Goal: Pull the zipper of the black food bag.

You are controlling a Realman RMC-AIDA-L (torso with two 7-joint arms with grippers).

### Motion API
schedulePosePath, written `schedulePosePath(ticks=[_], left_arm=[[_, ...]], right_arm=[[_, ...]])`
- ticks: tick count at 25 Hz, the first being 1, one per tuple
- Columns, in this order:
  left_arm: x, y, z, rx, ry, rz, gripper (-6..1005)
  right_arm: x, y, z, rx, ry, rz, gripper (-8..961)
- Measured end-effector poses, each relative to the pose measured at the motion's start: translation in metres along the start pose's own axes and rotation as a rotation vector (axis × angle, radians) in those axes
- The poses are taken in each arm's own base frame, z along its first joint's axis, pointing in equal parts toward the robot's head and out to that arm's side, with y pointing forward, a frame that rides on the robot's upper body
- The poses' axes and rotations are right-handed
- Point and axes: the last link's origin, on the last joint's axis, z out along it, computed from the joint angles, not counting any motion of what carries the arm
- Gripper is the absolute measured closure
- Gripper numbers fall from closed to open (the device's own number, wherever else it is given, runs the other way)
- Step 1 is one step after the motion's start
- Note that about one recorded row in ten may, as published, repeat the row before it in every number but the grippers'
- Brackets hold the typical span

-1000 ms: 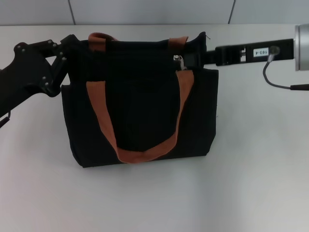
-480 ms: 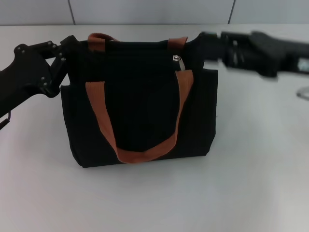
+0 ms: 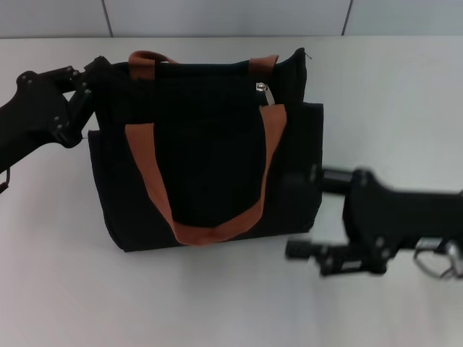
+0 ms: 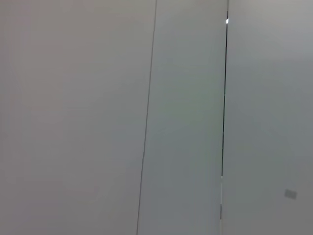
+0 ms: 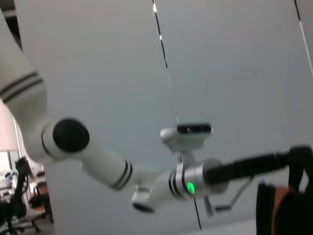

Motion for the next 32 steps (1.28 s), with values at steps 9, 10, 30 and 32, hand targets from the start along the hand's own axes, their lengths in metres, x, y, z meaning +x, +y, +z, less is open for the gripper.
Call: schedulePosePath(ticks=[9,10,30,32], left_arm=[[-0.001,-0.003,-0.009,0.001,-0.033,-0.043,953],[-0.001,-0.003,-0.010,0.002,-0.036,-0.048,953],[0.038,-0.018,-0.074,-0.034,-0.192,-0.152,586],[0.041,-0.016,-0.081,-0.031,-0.180,-0.149,507]], right_arm=[[0.051,0.010,0.005,0.078,0.129,-0.033,161],[0.052,0.010,0.005,0.079,0.129,-0.035,161],[0.045,0.009,0.006,0.061,0.111,-0.047,160],[0.045,0.008,0.006,0.065,0.114,-0.049,160]])
